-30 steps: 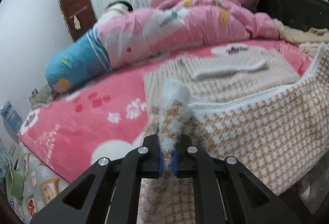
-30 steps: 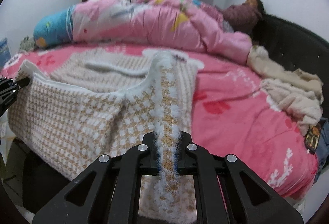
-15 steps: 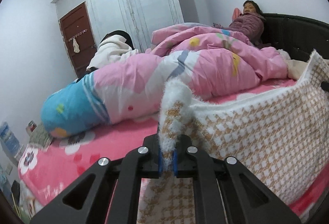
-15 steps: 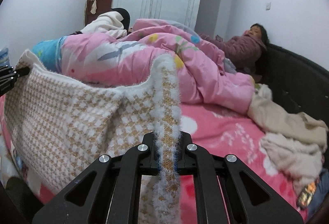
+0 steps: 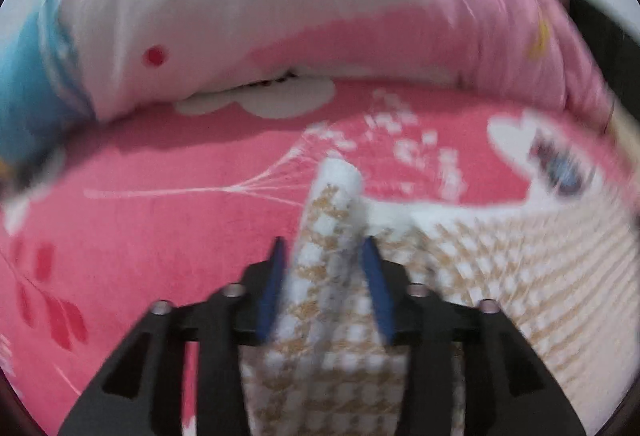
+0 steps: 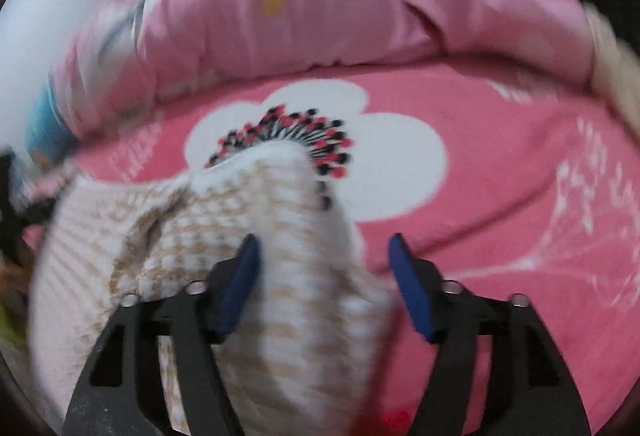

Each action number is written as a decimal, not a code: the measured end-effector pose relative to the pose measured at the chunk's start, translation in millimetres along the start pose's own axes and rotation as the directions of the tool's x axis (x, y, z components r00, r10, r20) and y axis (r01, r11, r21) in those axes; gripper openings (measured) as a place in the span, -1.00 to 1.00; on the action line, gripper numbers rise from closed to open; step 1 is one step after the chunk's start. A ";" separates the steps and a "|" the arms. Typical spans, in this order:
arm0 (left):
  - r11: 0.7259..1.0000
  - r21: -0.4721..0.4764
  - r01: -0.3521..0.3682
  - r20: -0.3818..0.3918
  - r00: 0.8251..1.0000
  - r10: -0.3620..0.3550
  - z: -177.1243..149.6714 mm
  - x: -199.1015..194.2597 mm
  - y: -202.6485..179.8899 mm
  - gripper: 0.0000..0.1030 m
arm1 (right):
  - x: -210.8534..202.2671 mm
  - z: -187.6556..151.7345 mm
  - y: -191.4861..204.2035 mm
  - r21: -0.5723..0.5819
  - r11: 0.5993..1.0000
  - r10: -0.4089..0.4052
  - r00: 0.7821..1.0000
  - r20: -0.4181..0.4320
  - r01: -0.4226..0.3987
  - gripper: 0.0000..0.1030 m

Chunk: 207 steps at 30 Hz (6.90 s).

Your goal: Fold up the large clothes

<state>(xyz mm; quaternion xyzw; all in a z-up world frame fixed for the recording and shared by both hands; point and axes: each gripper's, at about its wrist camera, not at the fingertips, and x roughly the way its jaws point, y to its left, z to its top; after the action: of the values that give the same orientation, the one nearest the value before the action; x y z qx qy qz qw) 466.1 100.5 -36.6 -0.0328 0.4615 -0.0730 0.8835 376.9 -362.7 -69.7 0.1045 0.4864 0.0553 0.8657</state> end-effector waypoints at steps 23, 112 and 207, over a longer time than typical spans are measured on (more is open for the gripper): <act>0.976 -0.184 0.115 0.059 0.993 -0.106 -8.9 -30.4 29.9 -0.03 | -35.8 10.0 -47.5 0.248 0.967 0.025 0.994 0.107 -0.051 -0.20; 0.967 0.102 -0.231 0.301 0.934 0.191 -269.5 -229.2 -151.1 0.90 | -172.7 -286.0 152.8 -0.106 0.911 -0.347 0.880 0.323 0.398 0.86; 0.983 0.024 -0.183 0.044 0.982 0.182 -269.6 -193.4 -148.0 0.90 | -153.5 -278.2 155.6 -0.095 0.954 -0.271 0.953 0.132 0.285 0.86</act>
<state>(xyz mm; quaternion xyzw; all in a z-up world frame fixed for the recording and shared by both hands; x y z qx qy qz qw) 121.3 -12.2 -15.5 0.0204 0.4431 0.0028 0.8962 60.5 -206.4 -46.2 -0.0109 0.4406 -0.0460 0.8965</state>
